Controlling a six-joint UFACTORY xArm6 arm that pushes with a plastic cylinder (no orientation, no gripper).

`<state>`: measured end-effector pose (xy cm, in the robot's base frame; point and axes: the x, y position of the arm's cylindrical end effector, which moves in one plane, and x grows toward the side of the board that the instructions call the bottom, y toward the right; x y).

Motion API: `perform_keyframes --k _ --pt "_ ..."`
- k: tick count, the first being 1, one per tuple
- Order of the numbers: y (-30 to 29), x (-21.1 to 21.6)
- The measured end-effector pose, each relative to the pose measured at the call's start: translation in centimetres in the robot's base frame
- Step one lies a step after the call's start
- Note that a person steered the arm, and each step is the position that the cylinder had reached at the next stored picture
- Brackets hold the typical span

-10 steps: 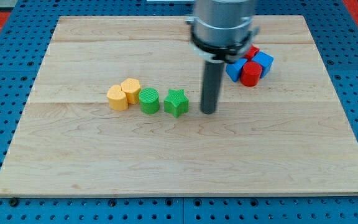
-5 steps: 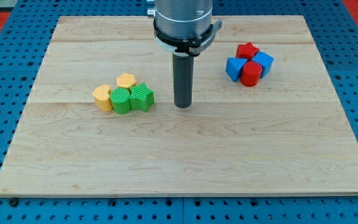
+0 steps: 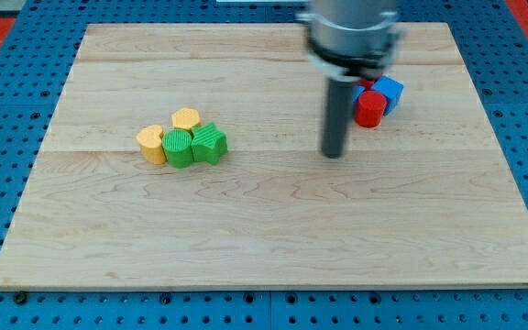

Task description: Separate red circle from blue blocks

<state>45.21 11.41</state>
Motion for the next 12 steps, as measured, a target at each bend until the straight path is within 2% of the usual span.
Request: perform_keyframes --k 1,3,5,8,12 --pt "4.6 -0.1" --pt "5.2 -2.2" --pt "8.4 -5.4" --pt "8.0 -10.1" --pt "7.8 -11.7"
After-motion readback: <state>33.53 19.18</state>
